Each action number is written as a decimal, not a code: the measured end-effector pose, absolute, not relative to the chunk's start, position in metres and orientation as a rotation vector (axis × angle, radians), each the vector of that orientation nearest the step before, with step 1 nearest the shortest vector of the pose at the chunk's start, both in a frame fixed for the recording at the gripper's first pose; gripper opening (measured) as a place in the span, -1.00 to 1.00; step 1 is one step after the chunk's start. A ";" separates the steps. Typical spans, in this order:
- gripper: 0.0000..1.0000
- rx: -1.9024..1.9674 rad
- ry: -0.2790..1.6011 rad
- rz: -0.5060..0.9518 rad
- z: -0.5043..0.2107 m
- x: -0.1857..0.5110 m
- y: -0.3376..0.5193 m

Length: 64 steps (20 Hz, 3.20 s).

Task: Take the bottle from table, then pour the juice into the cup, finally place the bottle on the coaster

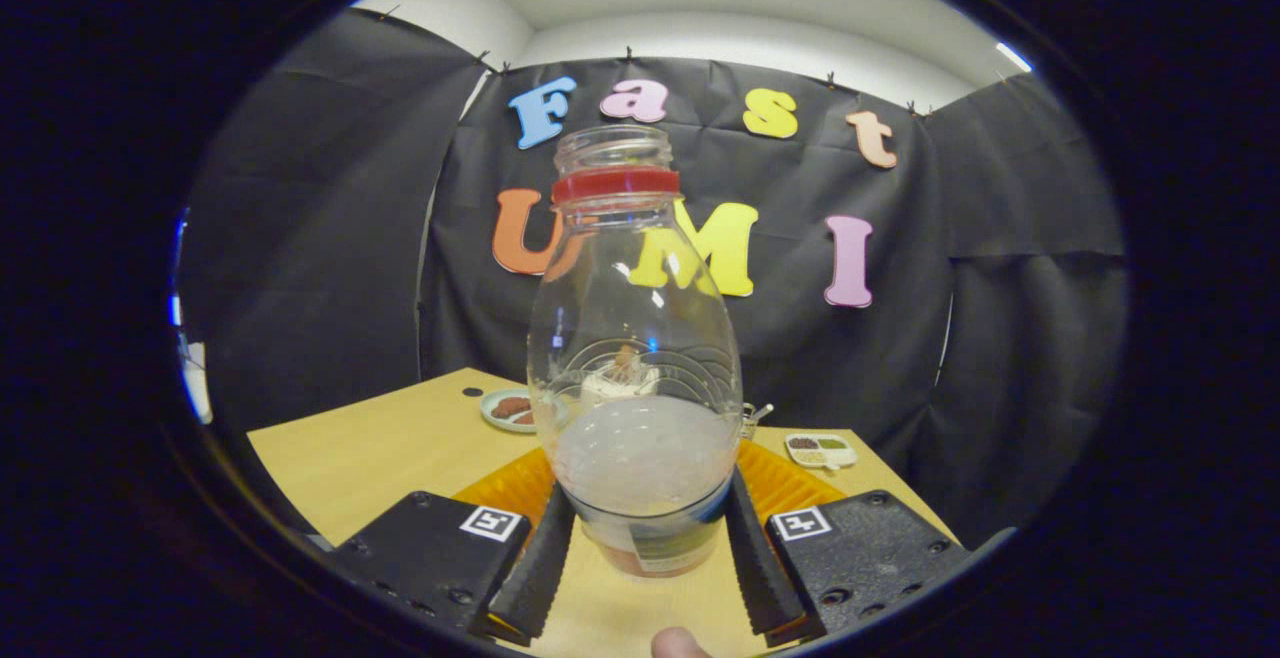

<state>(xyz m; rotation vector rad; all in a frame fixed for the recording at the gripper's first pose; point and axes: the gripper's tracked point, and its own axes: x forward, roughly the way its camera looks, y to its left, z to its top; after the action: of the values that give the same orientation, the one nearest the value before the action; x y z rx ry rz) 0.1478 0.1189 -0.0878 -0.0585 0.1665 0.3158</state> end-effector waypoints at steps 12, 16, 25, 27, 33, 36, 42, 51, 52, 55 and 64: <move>0.53 0.054 0.256 0.389 -0.137 0.264 0.162; 0.53 0.066 0.286 0.405 -0.175 0.277 0.180; 0.56 0.037 0.384 0.410 -0.266 0.295 0.207; 0.56 0.035 0.390 0.404 -0.276 0.298 0.207; 0.60 0.054 0.398 0.385 -0.295 0.306 0.205; 0.64 0.058 0.404 0.382 -0.301 0.306 0.202; 0.84 0.055 0.370 0.369 -0.295 0.306 0.198; 1.00 0.028 0.213 0.363 -0.209 0.290 0.193; 0.99 0.037 0.198 0.362 -0.198 0.285 0.193; 0.99 0.037 0.138 0.352 -0.155 0.270 0.188; 0.99 0.014 -0.058 0.239 -0.001 0.171 0.133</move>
<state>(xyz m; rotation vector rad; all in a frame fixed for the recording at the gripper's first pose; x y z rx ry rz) 0.1706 0.1328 -0.0011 0.0140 -0.0580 0.2389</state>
